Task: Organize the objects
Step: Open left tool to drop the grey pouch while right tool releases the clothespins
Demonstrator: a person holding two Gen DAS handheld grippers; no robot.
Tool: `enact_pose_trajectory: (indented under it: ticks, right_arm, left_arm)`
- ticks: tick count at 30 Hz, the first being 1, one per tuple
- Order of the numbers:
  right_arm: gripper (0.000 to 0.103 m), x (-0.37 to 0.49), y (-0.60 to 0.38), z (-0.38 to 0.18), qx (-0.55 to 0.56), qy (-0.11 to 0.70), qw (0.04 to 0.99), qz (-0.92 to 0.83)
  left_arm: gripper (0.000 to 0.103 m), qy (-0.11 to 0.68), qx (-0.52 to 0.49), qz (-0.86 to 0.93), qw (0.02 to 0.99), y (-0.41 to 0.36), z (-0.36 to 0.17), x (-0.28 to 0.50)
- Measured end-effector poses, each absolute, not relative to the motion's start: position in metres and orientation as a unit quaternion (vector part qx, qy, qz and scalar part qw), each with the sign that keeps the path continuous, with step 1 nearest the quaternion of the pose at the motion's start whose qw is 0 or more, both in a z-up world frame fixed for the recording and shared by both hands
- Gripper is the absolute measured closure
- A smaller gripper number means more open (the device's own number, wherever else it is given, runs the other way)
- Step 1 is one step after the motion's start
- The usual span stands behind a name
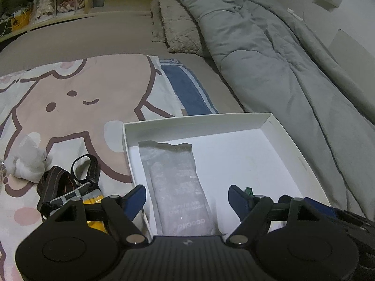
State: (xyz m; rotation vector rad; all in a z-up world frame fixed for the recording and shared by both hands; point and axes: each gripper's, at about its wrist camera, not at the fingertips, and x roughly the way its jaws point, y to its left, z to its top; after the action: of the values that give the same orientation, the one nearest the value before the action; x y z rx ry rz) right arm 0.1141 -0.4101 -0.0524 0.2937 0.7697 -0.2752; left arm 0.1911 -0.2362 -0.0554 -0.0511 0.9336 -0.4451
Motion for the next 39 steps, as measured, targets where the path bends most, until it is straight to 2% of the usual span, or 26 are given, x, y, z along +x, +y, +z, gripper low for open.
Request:
enact_pose_trajectory:
  ticks: [11,16,22,27,35,39]
  right_arm:
    - [0.054,0.107,-0.407,-0.041,0.138,0.363,0.910,-0.147]
    - [0.049,0.101,-0.404,-0.036,0.132,0.360,0.911,-0.153]
    - [0.035,0.089,-0.399,-0.025,0.124,0.353,0.913,-0.160]
    - [0.015,0.078,-0.394,-0.020,0.119,0.348,0.916,-0.164]
    - [0.000,0.068,-0.385,-0.019,0.106,0.353,0.913,-0.175]
    - [0.000,0.064,-0.379,-0.022,0.094,0.358,0.912,-0.179]
  left_arm:
    - [0.025,0.433,0.008,-0.214,0.876,-0.229,-0.036,0.172]
    - [0.022,0.422,0.024,-0.200,0.884,-0.217,-0.027,0.162]
    - [0.009,0.418,0.031,-0.185,0.889,-0.200,-0.023,0.152]
    - [0.002,0.419,0.038,-0.183,0.888,-0.188,-0.024,0.142]
    - [0.000,0.423,0.041,-0.179,0.887,-0.169,-0.026,0.129]
    - [0.000,0.428,0.039,-0.176,0.886,-0.160,-0.028,0.126]
